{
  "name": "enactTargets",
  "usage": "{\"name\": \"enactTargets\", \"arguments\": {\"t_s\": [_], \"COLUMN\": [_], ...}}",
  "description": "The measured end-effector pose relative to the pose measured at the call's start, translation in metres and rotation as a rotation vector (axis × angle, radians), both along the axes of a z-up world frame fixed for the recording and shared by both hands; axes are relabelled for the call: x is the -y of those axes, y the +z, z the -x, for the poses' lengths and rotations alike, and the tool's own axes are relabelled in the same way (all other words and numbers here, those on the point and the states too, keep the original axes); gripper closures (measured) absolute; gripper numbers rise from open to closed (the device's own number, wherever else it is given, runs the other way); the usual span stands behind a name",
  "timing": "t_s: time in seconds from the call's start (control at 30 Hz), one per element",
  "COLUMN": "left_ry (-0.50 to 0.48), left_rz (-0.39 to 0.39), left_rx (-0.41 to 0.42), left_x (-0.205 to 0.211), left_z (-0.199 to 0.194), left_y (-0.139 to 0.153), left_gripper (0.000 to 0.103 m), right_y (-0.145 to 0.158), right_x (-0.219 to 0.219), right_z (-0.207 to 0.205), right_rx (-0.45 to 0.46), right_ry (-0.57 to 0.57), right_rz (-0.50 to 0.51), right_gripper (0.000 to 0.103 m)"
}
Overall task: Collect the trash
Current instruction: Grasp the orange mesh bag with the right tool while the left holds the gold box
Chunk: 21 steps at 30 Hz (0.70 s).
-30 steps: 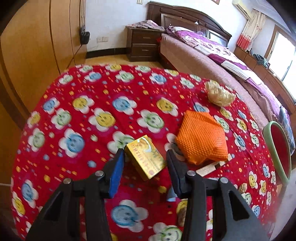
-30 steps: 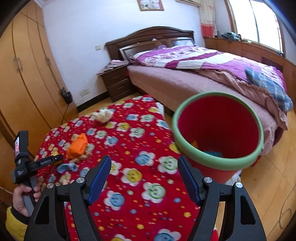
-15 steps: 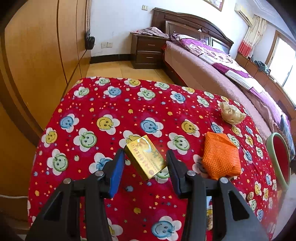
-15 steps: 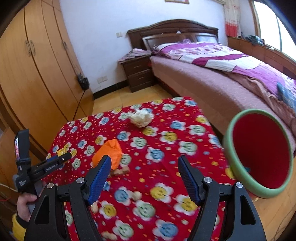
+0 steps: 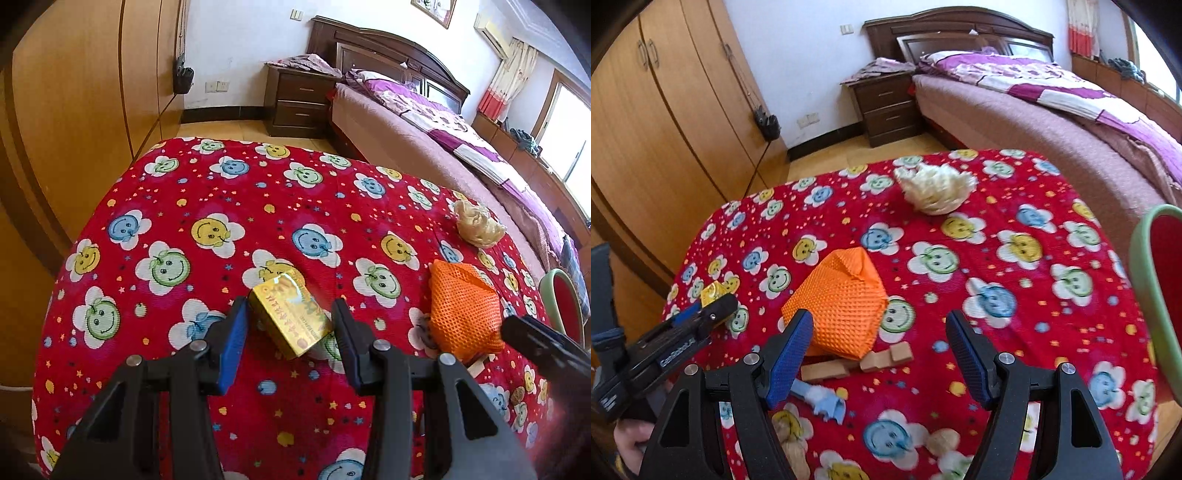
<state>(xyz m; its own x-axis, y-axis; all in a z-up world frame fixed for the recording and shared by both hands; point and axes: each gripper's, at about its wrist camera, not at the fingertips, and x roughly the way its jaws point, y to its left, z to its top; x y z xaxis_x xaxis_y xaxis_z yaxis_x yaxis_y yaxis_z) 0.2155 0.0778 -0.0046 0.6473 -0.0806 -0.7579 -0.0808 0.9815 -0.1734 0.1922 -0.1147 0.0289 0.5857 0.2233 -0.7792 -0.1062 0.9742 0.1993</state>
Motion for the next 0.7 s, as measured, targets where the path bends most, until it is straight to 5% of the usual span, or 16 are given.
{"name": "enactTargets", "arguments": {"t_s": [0.17,0.53,0.7], "left_ry": [-0.004,-0.007,-0.014], "left_rz": [-0.009,-0.014,-0.006], "left_rx": [0.004,0.008,0.01], "left_x": [0.004,0.003,0.001], "left_z": [0.001,0.001,0.002], "left_y": [-0.002,0.0,0.0], "left_gripper": [0.056,0.056,0.056], "right_y": [-0.012,-0.018,-0.002], "right_x": [-0.008,-0.019,-0.014], "right_z": [-0.007,-0.003,0.008], "right_rx": [-0.009,0.02,0.086], "right_ry": [0.021,0.079,0.07], "right_rz": [-0.012,-0.061,-0.077], "right_gripper": [0.039,0.084,0.09]}}
